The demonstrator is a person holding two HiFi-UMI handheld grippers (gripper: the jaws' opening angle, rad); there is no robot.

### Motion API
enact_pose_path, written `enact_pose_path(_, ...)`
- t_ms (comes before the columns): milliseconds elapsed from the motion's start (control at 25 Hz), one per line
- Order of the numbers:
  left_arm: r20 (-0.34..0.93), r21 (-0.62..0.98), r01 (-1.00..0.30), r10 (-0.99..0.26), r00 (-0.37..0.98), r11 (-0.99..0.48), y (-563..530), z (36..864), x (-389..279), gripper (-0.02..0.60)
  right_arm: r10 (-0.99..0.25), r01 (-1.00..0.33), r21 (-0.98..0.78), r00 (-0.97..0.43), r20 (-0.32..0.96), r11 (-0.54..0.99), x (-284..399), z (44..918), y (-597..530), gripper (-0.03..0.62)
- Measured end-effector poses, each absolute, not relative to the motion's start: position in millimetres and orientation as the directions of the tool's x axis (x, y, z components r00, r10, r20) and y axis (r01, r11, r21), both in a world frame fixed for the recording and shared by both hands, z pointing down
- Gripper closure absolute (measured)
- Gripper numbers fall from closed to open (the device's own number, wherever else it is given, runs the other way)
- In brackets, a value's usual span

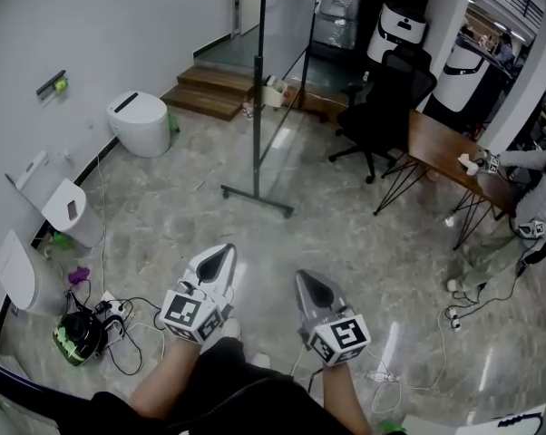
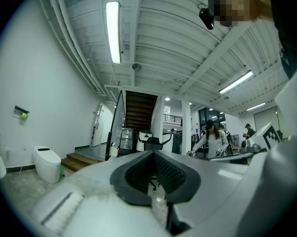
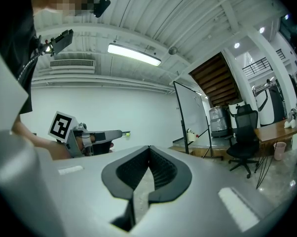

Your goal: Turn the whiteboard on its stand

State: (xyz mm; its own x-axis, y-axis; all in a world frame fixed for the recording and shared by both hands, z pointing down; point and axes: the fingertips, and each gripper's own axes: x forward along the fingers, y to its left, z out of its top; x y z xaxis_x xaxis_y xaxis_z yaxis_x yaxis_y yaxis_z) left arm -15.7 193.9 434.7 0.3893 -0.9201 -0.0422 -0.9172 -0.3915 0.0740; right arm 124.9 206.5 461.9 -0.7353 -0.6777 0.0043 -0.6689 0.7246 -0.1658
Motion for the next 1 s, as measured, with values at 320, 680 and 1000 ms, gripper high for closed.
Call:
enact_pose_path(320,-0.043,0.076,-0.906,-0.910,0.413,-0.415,164,440,-13,0.580,-0.675,-0.668,-0.153,-0.737,0.004,0.728,120,465,183,0.586)
enact_pose_path(680,-0.045,0.076,-0.899,-0.902,0.429,-0.432,81,451,-40,0.580,-0.699,-0.694,-0.110,-0.716,-0.002,0.711,90,460,104,0.586)
enact_pose_path(1000,-0.050,0.084,-0.868,-0.872,0.488,-0.490,-12,433,-77,0.580,-0.702,-0.697,-0.113,-0.712,-0.007,0.708,37,444,13,0.586)
